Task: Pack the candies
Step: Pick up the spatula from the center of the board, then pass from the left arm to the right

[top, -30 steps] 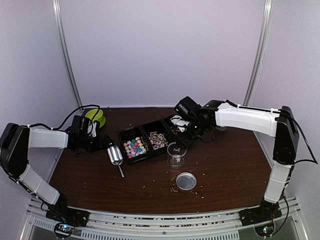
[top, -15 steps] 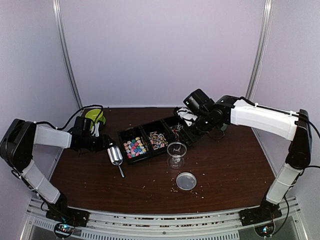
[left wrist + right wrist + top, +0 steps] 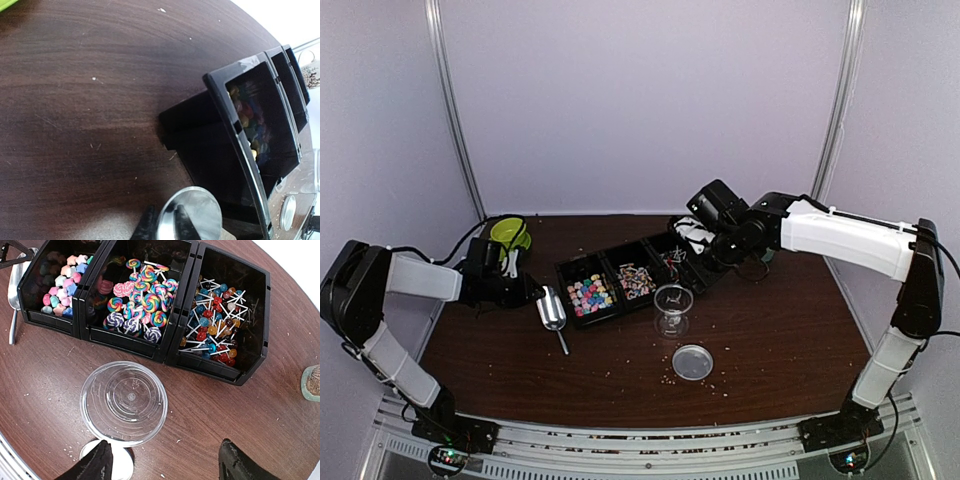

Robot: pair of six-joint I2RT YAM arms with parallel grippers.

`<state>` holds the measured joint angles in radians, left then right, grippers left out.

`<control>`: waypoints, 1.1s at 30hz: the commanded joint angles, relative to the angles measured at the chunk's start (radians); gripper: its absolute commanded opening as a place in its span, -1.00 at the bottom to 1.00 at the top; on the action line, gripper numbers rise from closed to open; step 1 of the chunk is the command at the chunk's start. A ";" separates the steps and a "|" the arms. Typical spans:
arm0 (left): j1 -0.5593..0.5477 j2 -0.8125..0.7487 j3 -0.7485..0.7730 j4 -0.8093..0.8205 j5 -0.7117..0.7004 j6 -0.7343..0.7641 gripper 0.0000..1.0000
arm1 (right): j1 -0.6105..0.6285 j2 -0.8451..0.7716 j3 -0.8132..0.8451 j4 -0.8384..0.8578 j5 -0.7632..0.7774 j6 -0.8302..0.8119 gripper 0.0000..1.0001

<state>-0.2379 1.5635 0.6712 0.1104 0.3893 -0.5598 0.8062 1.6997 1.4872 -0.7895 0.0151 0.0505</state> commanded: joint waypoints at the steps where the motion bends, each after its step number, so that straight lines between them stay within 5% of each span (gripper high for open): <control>1: -0.005 -0.026 -0.015 0.035 0.010 0.003 -0.86 | -0.002 -0.030 -0.011 0.010 -0.003 0.005 0.46; 8: -0.006 -0.059 -0.028 0.024 0.006 -0.006 -1.00 | 0.000 -0.045 -0.020 0.015 -0.001 -0.005 0.57; 16: -0.005 -0.258 -0.053 -0.080 -0.037 -0.029 -1.00 | 0.029 -0.139 -0.089 0.117 0.050 -0.051 0.99; 24: -0.006 -0.470 0.001 -0.232 -0.068 -0.082 -1.00 | 0.064 -0.280 -0.251 0.391 0.123 -0.115 0.99; 33: -0.053 -0.535 0.060 -0.213 -0.125 -0.269 -1.00 | 0.216 -0.427 -0.498 0.856 0.143 -0.268 0.99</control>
<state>-0.2596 1.0523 0.6765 -0.1352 0.3157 -0.7120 0.9604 1.3060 1.0382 -0.1879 0.1246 -0.1329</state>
